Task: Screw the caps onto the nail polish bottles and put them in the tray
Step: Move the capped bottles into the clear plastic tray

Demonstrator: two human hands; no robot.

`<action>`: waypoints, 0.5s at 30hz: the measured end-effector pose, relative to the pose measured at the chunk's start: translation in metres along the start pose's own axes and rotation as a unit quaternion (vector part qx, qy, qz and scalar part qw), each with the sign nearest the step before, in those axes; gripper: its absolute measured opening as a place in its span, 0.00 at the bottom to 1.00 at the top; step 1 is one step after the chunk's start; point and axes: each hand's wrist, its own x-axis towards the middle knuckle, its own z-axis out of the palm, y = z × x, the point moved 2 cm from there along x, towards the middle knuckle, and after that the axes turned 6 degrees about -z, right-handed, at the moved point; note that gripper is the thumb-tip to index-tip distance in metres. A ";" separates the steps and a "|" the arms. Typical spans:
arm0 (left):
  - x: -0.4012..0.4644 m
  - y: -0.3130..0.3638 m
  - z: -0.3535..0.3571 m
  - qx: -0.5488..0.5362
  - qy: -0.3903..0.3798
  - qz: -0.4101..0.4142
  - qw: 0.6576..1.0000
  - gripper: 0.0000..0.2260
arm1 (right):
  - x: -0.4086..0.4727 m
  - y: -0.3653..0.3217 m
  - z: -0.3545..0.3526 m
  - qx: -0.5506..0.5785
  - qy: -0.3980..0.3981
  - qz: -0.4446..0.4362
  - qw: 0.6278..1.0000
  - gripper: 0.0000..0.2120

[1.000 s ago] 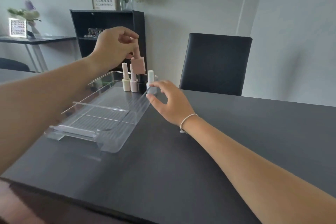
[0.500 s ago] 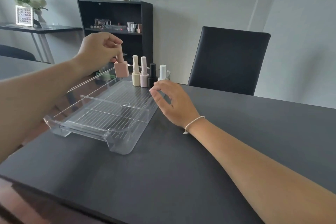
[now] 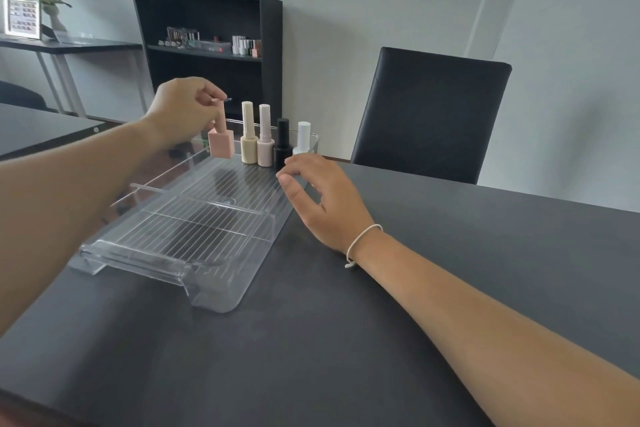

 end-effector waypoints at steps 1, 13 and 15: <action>0.001 0.000 0.002 0.000 -0.003 0.000 1.000 0.10 | 0.000 0.000 0.000 0.001 0.001 -0.002 1.000 0.15; 0.006 -0.002 0.018 0.006 -0.009 -0.004 1.000 0.11 | 0.000 0.003 0.003 0.011 -0.001 0.005 1.000 0.15; 0.005 -0.002 0.020 0.007 -0.007 -0.003 1.000 0.11 | 0.000 0.004 0.003 0.012 0.000 0.005 1.000 0.15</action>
